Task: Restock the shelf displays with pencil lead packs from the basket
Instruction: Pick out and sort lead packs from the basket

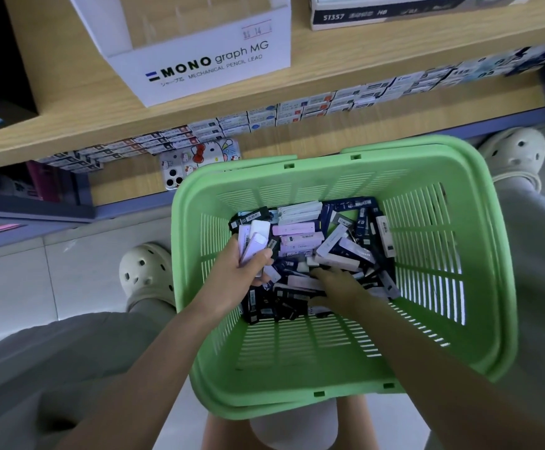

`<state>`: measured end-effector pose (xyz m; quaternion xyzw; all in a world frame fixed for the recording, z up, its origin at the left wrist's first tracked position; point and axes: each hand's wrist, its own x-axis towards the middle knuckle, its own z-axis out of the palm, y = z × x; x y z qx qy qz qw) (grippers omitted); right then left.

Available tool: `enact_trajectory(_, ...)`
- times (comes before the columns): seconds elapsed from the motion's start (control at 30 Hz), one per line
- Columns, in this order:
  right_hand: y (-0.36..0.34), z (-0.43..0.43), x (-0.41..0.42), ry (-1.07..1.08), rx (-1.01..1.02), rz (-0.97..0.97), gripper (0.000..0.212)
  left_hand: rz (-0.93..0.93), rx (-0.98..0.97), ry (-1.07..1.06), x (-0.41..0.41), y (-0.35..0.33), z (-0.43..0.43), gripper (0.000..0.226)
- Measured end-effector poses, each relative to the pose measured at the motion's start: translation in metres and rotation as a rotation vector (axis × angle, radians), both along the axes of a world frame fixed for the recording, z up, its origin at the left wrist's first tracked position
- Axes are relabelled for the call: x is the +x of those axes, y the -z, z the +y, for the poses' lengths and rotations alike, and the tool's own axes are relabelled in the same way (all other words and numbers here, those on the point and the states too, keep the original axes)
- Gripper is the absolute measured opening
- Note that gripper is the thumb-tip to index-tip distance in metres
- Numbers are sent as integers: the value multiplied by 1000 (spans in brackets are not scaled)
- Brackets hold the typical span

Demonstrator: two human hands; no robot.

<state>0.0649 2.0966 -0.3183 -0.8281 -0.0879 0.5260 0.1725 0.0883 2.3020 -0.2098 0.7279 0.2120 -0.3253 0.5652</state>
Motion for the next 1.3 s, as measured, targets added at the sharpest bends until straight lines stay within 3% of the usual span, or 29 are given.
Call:
enact_trajectory(0.13,1,-2,-2,52,11,8,21,12,-11,-13,-4,-1,-1,22)
enact_trajectory(0.27,-7,-7,3,103,11,7,12,50,-10,-59,-7,0,-4,20)
enact_trajectory(0.4,-30,-10,7,269,127,20,50,76,46,-60,-11,-1,-9,5)
enact_trajectory(0.47,-44,-12,9,339,153,3,43,94,75,-123,-15,-1,-15,14)
enact_trajectory(0.57,-68,-11,12,465,202,-10,26,176,70,-258,-21,1,-22,12)
enact_trajectory(0.7,-101,-3,12,535,281,-70,40,233,-88,-395,-23,-5,-39,11)
enact_trajectory(0.87,-129,6,7,567,347,-43,28,259,-251,-551,-22,-23,-54,28)
enact_trajectory(0.97,-143,9,5,540,386,-16,20,215,-385,-668,-20,-39,-58,22)
enact_trajectory(1.1,-158,14,2,492,418,-56,27,132,-361,-637,-21,-56,-64,6)
enact_trajectory(1.3,-183,3,-6,473,419,-128,34,23,-340,-592,-15,-84,-65,2)
